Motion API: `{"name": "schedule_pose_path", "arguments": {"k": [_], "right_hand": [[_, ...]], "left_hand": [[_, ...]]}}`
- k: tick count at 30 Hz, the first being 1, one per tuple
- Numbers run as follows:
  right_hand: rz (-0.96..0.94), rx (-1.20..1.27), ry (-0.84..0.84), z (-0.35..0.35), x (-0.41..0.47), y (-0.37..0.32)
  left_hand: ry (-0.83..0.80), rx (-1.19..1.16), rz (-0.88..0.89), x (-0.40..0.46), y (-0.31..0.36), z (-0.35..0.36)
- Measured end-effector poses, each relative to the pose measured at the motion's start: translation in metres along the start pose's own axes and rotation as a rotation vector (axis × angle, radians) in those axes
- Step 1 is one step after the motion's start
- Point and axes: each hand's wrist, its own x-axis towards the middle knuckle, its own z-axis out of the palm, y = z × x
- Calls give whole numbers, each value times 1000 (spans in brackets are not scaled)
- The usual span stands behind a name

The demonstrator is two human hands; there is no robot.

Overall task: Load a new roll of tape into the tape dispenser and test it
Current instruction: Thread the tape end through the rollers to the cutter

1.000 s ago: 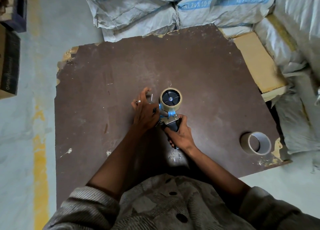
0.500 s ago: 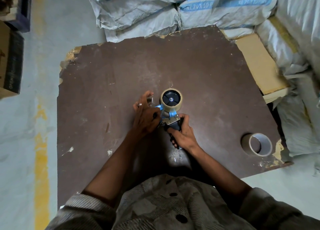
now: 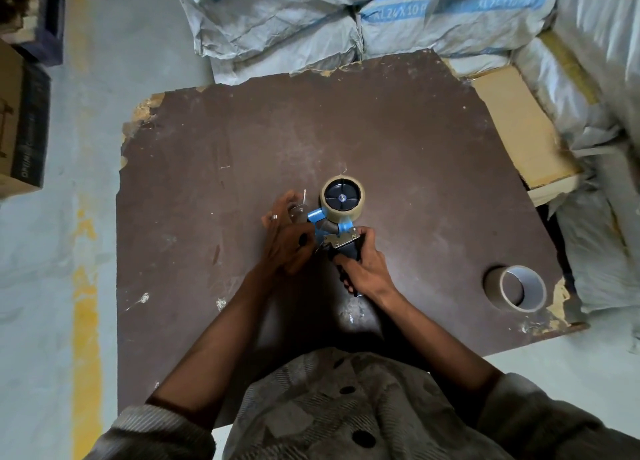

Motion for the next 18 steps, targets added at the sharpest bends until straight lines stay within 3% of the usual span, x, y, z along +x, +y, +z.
{"name": "schedule_pose_path", "arguments": {"k": [8, 15, 18], "right_hand": [[11, -24, -18, -2, 1, -5], [3, -37, -22, 1, 2, 0], [11, -26, -19, -1, 5, -2]], "left_hand": [[33, -46, 56, -7, -1, -5], [12, -68, -66, -23, -13, -4], [80, -76, -101, -29, -19, -1]]}}
